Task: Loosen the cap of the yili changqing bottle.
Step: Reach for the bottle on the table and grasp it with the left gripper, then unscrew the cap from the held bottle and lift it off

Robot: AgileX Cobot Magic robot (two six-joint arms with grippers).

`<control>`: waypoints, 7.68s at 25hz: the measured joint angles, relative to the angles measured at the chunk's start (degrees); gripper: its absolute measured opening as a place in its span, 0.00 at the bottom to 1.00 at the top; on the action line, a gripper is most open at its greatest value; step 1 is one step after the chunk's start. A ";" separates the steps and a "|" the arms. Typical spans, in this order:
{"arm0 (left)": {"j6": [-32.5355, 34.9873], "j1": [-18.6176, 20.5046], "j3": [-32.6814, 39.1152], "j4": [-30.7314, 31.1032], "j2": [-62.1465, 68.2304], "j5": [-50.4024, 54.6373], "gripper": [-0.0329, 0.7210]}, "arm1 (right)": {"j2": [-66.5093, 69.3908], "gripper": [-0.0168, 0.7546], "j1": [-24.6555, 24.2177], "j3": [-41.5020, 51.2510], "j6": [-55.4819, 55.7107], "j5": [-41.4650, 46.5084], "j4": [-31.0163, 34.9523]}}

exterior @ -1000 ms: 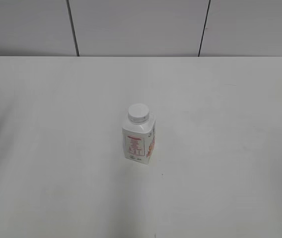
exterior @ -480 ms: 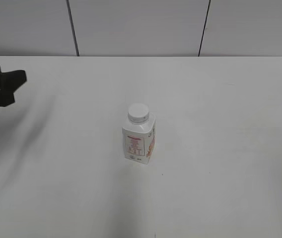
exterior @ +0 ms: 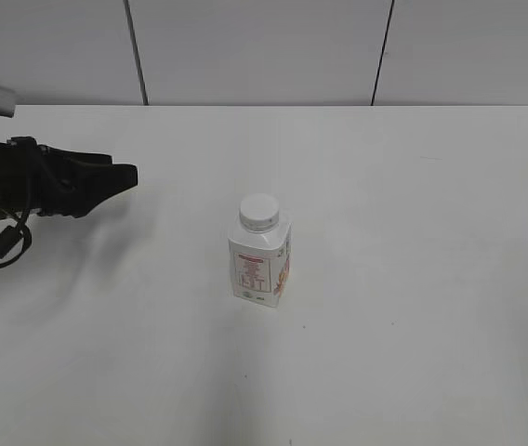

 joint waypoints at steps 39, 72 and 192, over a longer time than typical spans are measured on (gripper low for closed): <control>20.36 -17.20 -8.61 1.57 17.38 -1.79 0.83 | 0.00 0.71 0.00 0.00 0.21 -0.07 0.22; 20.41 -23.30 -14.70 1.86 20.44 -1.66 0.63 | 0.00 0.71 0.00 0.00 0.80 -0.13 0.22; 20.41 -23.30 -14.70 6.91 20.83 -4.44 0.62 | 118.60 0.52 39.61 -68.59 23.94 6.79 -1.98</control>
